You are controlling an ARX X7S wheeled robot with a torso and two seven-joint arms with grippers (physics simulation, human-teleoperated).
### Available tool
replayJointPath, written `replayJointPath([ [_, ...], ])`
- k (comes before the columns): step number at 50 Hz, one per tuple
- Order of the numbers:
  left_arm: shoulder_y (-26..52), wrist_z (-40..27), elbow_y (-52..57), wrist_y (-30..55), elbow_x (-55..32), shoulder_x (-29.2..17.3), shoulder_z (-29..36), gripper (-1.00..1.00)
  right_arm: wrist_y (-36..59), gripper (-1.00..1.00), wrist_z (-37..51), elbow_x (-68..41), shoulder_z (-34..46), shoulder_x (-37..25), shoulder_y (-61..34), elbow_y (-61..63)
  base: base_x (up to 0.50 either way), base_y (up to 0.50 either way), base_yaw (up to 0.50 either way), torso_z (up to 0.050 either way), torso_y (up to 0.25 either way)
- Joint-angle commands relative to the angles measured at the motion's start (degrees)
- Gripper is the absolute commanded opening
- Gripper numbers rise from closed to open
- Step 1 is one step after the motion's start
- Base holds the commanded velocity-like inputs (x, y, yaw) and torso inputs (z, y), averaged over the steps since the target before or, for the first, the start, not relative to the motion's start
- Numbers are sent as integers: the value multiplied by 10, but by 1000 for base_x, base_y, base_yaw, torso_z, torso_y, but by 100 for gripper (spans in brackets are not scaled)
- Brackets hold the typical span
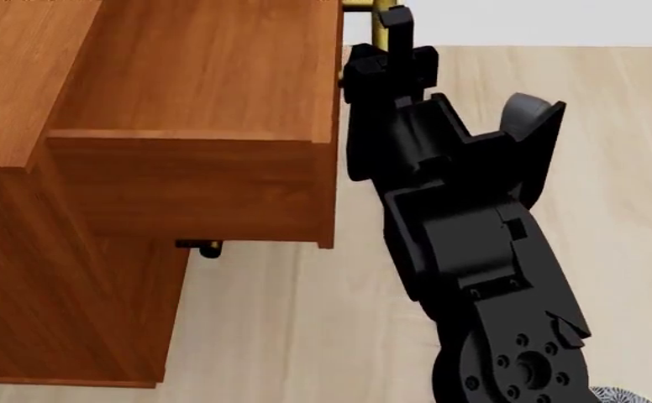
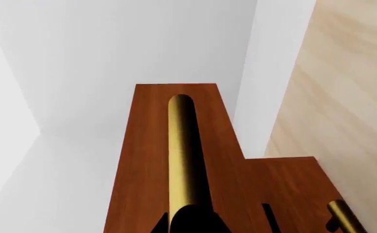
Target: Close the bottom drawer of the cabinet and open the top drawer.
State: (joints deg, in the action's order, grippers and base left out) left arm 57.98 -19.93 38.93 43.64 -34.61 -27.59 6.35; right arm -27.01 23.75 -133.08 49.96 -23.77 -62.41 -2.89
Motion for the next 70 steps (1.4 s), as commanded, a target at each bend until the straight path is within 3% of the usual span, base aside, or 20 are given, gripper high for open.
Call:
replayJointPath([
  [1,-1,-1,0,-2,-1,-2,1,100,26,-100,-61,113,-48,-8,-36,5,0,0,0,0,0],
  [17,-4,-1,-2,-7,0,-4,2,100,28,-100,-61,113,-49,-3,-35,3,5,0,0,1,3],
  [18,-4,-1,-2,-7,0,-5,2,100,28,100,-60,114,-48,-4,-34,4,0,0,0,10,11],
  [70,0,-11,3,-4,-12,-11,1,100,37,100,-65,102,-44,13,-15,-58,2,0,0,1,2],
])
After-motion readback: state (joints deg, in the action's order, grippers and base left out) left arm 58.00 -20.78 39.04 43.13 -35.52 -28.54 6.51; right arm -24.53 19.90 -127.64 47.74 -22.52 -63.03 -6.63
